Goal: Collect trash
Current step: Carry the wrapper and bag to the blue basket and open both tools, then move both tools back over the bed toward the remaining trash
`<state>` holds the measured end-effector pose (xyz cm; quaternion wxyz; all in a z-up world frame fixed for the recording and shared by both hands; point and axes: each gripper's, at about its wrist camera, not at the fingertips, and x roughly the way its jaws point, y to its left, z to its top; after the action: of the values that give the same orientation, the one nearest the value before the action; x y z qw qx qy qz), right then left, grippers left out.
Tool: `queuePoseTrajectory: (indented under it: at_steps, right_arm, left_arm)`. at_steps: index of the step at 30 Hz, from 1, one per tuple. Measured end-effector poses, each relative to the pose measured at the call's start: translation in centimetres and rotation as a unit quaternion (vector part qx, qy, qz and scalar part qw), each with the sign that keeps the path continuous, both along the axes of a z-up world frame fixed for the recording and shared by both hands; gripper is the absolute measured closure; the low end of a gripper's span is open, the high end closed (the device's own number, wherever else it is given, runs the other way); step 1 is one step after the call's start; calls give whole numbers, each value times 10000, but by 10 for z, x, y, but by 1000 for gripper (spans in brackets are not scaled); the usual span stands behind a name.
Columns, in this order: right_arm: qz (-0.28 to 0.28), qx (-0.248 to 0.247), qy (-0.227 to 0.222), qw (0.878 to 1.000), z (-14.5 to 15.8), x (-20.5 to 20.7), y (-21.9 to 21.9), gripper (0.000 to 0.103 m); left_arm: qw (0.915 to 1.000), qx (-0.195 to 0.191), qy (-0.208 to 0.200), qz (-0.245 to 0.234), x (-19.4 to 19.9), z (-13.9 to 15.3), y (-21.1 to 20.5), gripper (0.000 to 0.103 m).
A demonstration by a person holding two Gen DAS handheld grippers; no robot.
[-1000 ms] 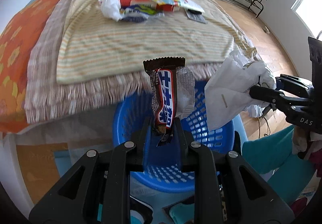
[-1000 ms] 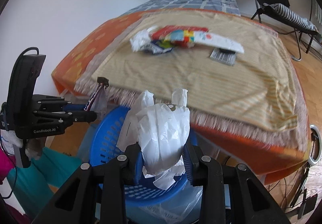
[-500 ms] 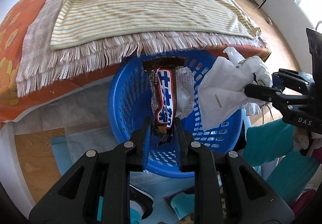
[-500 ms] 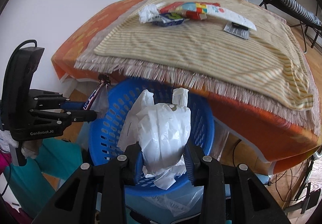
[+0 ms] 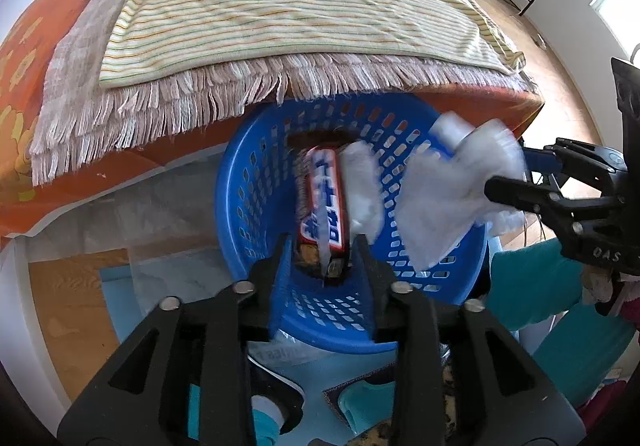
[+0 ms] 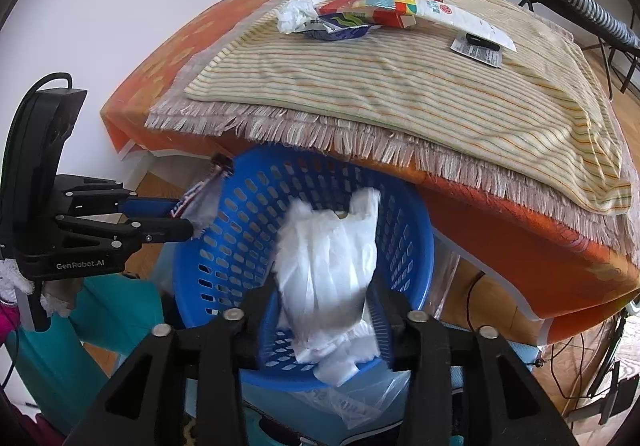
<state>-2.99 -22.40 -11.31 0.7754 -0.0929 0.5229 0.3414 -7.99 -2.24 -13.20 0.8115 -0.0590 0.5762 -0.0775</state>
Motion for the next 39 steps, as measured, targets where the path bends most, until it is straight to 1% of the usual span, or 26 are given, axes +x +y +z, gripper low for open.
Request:
queuePoseTrajectory:
  at_steps: [1, 5, 6, 7, 8, 9, 13, 16, 17, 18, 19, 20, 26, 28, 33, 36, 39]
  right_arm:
    - [1, 0, -12, 10000, 0, 0, 0, 43]
    - [5, 11, -53, 10000, 2, -1, 1, 41]
    - [-3, 8, -51, 10000, 2, -1, 0, 40]
    - [-18, 8, -43, 10000, 2, 0, 0, 38]
    - [-34, 12, -37, 10000, 2, 0, 0, 36]
    - [-53, 19, -35, 10000, 2, 1, -1, 36]
    - [-151, 44, -55, 9999, 3, 3, -3, 26]
    - [-214, 75, -71, 9997, 5, 5, -5, 21]
    - [-239, 77, -72, 9997, 6, 5, -5, 19]
    - [-268, 82, -77, 9996, 6, 6, -6, 17]
    - [-293, 87, -87, 9995, 6, 7, -7, 17]
    - [-309, 88, -92, 9994, 7, 8, -7, 17]
    - [-459, 97, -121, 9988, 11, 14, -10, 10]
    - [-548, 138, -144, 9983, 14, 19, -12, 10]
    - [-826, 336, -140, 9959, 24, 36, -19, 8]
    - [-1011, 484, -93, 9937, 31, 49, -25, 8]
    - [-1190, 657, -78, 9907, 39, 65, -31, 8]
  left_arm:
    - [10000, -5, -7, 4, 0, 0, 0, 68]
    - [10000, -9, -2, -1, 2, 1, -1, 67]
    - [10000, -12, 10, 3, 3, 0, -1, 64]
    - [10000, -19, 10, 9, 3, 1, -1, 59]
    - [10000, -23, 0, 16, 4, 1, -1, 56]
    - [10000, -17, -7, 18, 4, 1, -1, 56]
    - [10000, -10, -20, 38, 6, 2, -1, 56]
    - [10000, -14, -9, 63, 7, 2, 0, 56]
    - [10000, -19, -10, 66, 8, 3, -1, 54]
    - [10000, -19, -14, 68, 9, 3, -1, 51]
    - [10000, -18, -40, 76, 9, 5, -1, 44]
    - [9999, -15, -72, 88, 9, 6, -1, 42]
    - [9997, -38, -184, 176, 17, 14, 2, 42]
    - [9995, -26, -251, 208, 21, 18, 3, 42]
    - [9986, 63, -441, 274, 34, 29, 7, 42]
    - [9977, 234, -578, 275, 41, 37, 7, 42]
    - [9973, 210, -625, 314, 50, 43, 11, 42]
